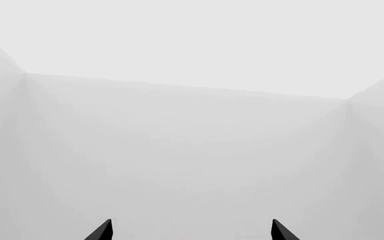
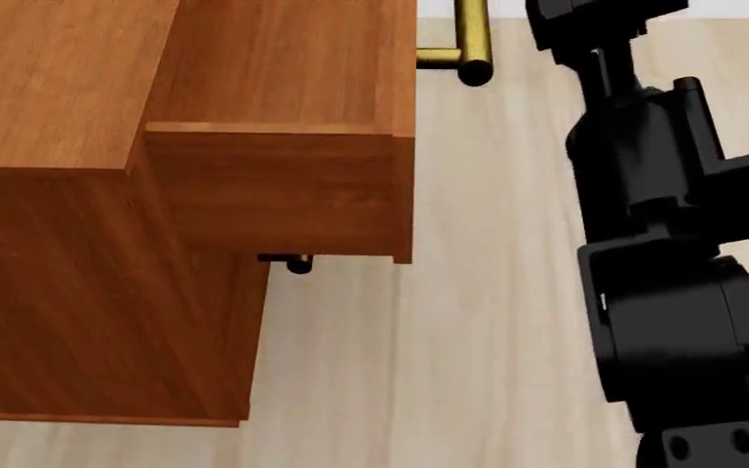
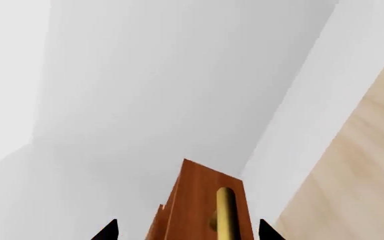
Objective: Close the bottom drawer of the cabinet and open the top drawer.
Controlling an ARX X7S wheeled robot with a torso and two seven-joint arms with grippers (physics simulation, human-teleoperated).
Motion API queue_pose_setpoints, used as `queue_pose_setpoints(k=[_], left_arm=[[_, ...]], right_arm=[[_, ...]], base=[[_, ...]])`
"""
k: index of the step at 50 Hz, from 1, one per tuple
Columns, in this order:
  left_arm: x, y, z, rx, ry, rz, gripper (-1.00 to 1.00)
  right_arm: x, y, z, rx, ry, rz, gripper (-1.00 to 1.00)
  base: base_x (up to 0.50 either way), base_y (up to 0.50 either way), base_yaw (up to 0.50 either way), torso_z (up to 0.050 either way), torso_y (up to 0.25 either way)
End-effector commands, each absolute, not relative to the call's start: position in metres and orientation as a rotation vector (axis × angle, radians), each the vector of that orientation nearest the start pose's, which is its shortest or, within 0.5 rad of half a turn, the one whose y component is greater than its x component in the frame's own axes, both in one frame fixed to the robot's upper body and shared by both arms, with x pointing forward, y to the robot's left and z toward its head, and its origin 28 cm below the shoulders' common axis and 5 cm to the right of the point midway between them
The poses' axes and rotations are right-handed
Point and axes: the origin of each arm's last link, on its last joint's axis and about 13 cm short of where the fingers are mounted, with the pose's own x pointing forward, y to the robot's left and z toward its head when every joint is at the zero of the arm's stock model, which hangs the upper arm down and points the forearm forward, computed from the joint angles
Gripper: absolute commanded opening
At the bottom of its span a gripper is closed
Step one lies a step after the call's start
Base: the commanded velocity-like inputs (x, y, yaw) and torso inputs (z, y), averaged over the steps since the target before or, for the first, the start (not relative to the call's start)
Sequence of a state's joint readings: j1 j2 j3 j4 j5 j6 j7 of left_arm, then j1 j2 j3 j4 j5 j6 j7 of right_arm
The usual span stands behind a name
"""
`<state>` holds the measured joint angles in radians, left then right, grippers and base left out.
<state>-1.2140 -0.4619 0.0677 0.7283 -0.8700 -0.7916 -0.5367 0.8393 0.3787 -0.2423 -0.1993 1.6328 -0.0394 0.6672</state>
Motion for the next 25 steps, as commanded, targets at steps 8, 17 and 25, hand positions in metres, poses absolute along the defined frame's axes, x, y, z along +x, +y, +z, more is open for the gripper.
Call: queue_pose_setpoints(k=[8,17,25], left_arm=[[0.210,0.222,0.377,-0.053,-0.952,-0.145,1.00],[0.211,0.223,0.375,-0.056,-0.948,-0.142,1.00],[0.211,0.223,0.372,-0.056,-0.945,-0.144,1.00]], right_arm=[[0.276,-0.113,0.312,0.734,-0.288,0.134,1.00],[0.272,-0.116,0.330,0.586,-0.304,0.104,1.00],[0.274,-0.116,0.348,0.443,-0.282,0.120,1.00]], base=[[0.00,0.00,0.00,0.000,0.000],[0.00,0.00,0.00,0.000,0.000],[0.00,0.00,0.00,0.000,0.000]])
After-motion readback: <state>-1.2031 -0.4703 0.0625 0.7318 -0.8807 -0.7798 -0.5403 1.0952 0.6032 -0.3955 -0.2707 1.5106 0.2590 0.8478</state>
